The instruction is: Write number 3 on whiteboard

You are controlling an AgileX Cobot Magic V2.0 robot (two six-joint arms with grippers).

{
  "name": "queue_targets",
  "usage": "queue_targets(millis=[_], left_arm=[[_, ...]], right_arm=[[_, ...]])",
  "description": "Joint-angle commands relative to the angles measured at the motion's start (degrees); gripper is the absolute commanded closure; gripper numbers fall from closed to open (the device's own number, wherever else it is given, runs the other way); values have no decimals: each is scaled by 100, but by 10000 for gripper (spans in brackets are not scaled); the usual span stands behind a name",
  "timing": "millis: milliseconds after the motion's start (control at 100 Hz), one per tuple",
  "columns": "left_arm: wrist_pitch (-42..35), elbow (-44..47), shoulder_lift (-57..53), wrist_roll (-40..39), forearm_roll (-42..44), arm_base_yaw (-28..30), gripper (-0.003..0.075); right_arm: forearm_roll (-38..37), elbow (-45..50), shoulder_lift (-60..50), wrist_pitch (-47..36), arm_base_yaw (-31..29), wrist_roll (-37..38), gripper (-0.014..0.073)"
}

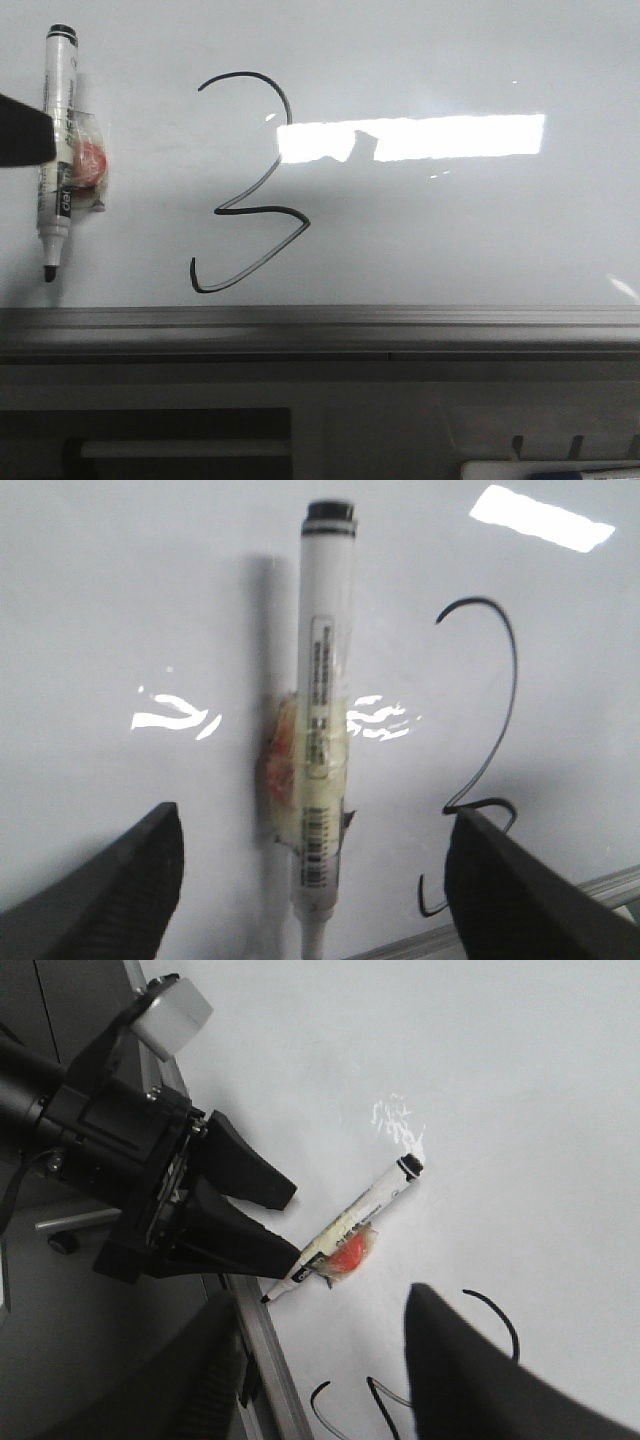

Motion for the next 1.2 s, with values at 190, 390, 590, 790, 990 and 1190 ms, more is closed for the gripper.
queue_targets(millis=[190, 390, 590, 790, 990, 1190], left_arm=[[-362, -141, -1208, 189, 454, 22, 642], [-193, -141, -1975, 189, 1313, 22, 741], [296, -141, -2525, 189, 1811, 22, 741], [511, -141, -2715, 189, 1865, 22, 741], [537, -141, -2715, 178, 1861, 22, 741], [547, -141, -2715, 178, 1861, 22, 741]], right_arm=[[-56, 141, -1031, -365, -3, 15, 640], [-56, 1314, -2169, -1306, -3, 15, 640], [-69, 2994, -3544, -2632, -3, 15, 640], [-69, 4190, -4438, -3267, -3, 15, 640], [-69, 4603, -4600, -3546, -3, 15, 641], [-69, 4674, -4591, -3557, -3, 15, 641]])
